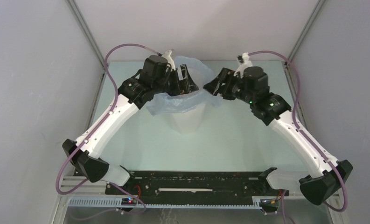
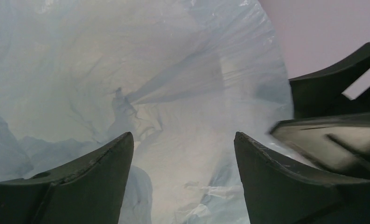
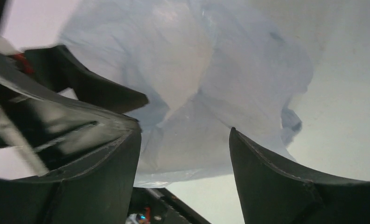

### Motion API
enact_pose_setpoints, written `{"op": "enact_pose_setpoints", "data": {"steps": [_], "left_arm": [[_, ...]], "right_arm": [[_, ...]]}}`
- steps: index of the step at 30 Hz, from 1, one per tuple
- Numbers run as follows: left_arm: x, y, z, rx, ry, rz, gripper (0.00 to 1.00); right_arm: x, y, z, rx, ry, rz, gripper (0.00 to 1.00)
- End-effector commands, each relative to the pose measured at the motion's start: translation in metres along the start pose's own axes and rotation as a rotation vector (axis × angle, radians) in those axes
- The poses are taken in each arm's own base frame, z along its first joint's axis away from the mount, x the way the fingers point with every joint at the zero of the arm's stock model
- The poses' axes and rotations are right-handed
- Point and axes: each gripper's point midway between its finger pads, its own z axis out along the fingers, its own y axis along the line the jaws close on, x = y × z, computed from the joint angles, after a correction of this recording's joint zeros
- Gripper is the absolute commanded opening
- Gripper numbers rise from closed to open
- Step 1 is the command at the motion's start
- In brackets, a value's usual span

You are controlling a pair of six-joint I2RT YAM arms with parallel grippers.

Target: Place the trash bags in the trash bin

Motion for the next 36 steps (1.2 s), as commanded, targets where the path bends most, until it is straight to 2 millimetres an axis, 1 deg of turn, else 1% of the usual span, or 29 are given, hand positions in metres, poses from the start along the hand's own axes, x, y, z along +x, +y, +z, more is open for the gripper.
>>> {"op": "enact_pose_setpoints", "data": {"steps": [1, 4, 6, 9, 11, 13, 16, 18, 19, 21, 23, 25, 26, 27, 29, 30, 33, 36], "left_arm": [[-0.020, -0.029, -0.017, 0.113, -0.045, -0.094, 0.84], [-0.016, -0.026, -0.016, 0.139, -0.034, -0.181, 0.83], [-0.021, -0.027, -0.020, 0.193, -0.052, -0.255, 0.83], [-0.047, -0.044, -0.038, 0.362, -0.130, -0.334, 0.83], [-0.065, -0.062, -0.058, 0.474, -0.179, -0.307, 0.82], [-0.073, -0.079, -0.078, 0.558, -0.202, -0.240, 0.81], [-0.073, -0.093, -0.106, 0.636, -0.231, -0.124, 0.82], [-0.069, -0.093, -0.119, 0.636, -0.246, -0.059, 0.81], [-0.071, -0.085, -0.121, 0.582, -0.274, -0.037, 0.81], [-0.073, -0.054, -0.121, 0.397, -0.311, -0.021, 0.82], [-0.076, -0.012, -0.121, 0.168, -0.349, -0.041, 0.84], [-0.072, 0.034, -0.123, -0.063, -0.351, -0.080, 0.84], [-0.070, 0.051, -0.123, -0.138, -0.342, -0.092, 0.84], [-0.070, 0.062, -0.120, -0.180, -0.326, -0.093, 0.85], [-0.066, 0.079, -0.108, -0.235, -0.278, -0.090, 0.85], [-0.064, 0.084, -0.102, -0.253, -0.253, -0.096, 0.83], [-0.060, 0.091, -0.082, -0.253, -0.194, -0.095, 0.80], [-0.049, 0.103, -0.063, -0.276, -0.135, -0.099, 0.75]], "right_arm": [[0.001, -0.020, 0.007, 0.200, -0.071, -0.178, 0.78], [0.010, -0.026, 0.007, 0.260, -0.052, -0.239, 0.75], [0.017, -0.029, 0.008, 0.280, -0.034, -0.284, 0.73], [0.027, -0.030, 0.010, 0.283, -0.004, -0.318, 0.72], [0.029, -0.027, 0.011, 0.263, 0.003, -0.323, 0.72], [0.026, -0.023, 0.011, 0.247, -0.008, -0.325, 0.73], [0.024, -0.021, 0.010, 0.239, -0.016, -0.331, 0.74], [0.024, -0.020, 0.009, 0.232, -0.012, -0.325, 0.75], [0.023, -0.019, 0.009, 0.222, -0.009, -0.321, 0.75], [0.021, -0.015, 0.006, 0.196, -0.005, -0.309, 0.77], [0.019, -0.012, 0.003, 0.167, 0.002, -0.293, 0.79], [0.014, -0.013, -0.001, 0.156, 0.003, -0.262, 0.82], [0.011, -0.013, -0.003, 0.144, 0.004, -0.244, 0.84], [0.007, -0.012, -0.004, 0.129, 0.007, -0.223, 0.84], [0.003, -0.009, -0.006, 0.100, 0.014, -0.214, 0.85], [0.001, -0.006, -0.005, 0.085, 0.014, -0.218, 0.86], [-0.008, -0.001, -0.002, 0.057, 0.005, -0.216, 0.87], [-0.014, -0.002, 0.007, 0.053, 0.009, -0.202, 0.86]]}}
